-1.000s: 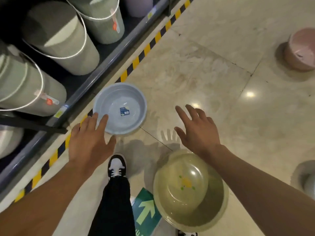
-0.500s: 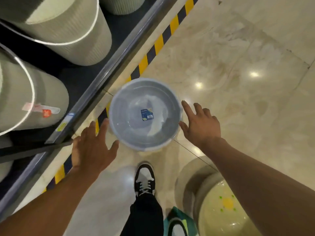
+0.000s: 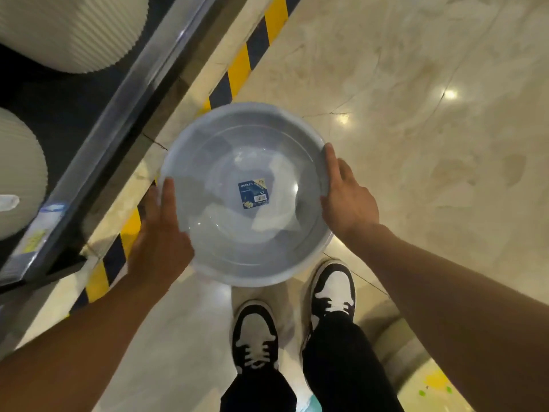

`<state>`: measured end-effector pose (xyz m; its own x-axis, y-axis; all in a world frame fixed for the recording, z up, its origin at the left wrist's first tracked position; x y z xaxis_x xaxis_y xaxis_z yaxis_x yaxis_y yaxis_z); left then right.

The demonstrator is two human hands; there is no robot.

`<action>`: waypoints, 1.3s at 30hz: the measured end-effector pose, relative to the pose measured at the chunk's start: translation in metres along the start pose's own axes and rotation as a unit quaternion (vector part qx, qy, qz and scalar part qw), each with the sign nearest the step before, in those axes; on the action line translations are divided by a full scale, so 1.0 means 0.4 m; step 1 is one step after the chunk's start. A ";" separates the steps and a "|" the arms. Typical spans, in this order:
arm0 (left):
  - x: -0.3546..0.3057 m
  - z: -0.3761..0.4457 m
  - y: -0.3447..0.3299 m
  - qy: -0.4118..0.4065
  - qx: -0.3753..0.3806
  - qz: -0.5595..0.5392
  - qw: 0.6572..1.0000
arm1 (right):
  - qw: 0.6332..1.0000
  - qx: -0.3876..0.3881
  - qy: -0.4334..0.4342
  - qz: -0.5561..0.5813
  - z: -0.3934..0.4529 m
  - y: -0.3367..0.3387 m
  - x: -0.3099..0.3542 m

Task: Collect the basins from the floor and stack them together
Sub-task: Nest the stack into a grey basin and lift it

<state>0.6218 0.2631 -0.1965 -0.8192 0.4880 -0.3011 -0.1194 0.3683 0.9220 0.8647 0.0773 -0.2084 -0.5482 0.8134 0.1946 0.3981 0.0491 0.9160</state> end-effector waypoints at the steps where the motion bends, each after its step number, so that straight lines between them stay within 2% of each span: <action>1: 0.006 -0.002 -0.009 0.015 -0.004 -0.005 1.000 | 1.000 -0.005 0.001 0.011 0.004 -0.004 0.001; 4: 0.007 -0.006 -0.014 0.069 -0.002 -0.040 0.997 | 0.998 -0.012 -0.006 0.055 0.002 -0.003 -0.008; 8: -0.061 0.012 0.036 0.048 0.005 -0.033 0.998 | 0.997 -0.023 -0.045 0.063 -0.001 0.051 -0.063; 12: -0.232 0.052 0.130 0.024 0.001 -0.089 0.996 | 0.989 -0.061 -0.097 0.088 -0.027 0.182 -0.175; 16: -0.508 0.106 0.226 -0.078 0.023 -0.128 0.988 | 0.977 -0.102 -0.160 0.095 -0.066 0.384 -0.336; 20: -0.839 0.109 0.309 -0.145 0.041 -0.129 0.980 | 0.955 -0.154 -0.235 0.096 -0.130 0.606 -0.534; 22: -1.017 0.102 0.337 -0.192 0.072 -0.147 0.968 | 0.944 -0.177 -0.263 0.091 -0.165 0.712 -0.638; 25: -1.270 0.080 0.378 -0.260 0.077 -0.148 0.951 | 0.927 -0.213 -0.300 0.080 -0.221 0.866 -0.791; 29: -1.547 0.033 0.421 -0.308 0.090 -0.194 0.927 | 0.903 -0.249 -0.343 0.068 -0.283 1.045 -0.978; 34: -1.825 0.032 0.411 -0.382 0.100 -0.179 0.901 | 0.876 -0.278 -0.388 0.065 -0.309 1.186 -1.175; 39: -2.041 0.109 0.339 -0.399 0.121 -0.185 0.890 | 0.864 -0.273 -0.416 0.070 -0.225 1.220 -1.334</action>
<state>1.2989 -0.0508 0.1635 -0.0773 0.6688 -0.7394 -0.0950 0.7333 0.6732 1.2852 -0.3847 0.1664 0.2877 0.9354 0.2058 -0.1139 -0.1799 0.9771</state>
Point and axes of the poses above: each hand's wrist, its own z-axis towards the middle knuckle, its own y-axis out of the back of the hand, x = y × z, the point moved 4 cm from there along z, towards the middle knuckle, and after that the axes turned 13 degrees about -x, right-handed, at the moved point
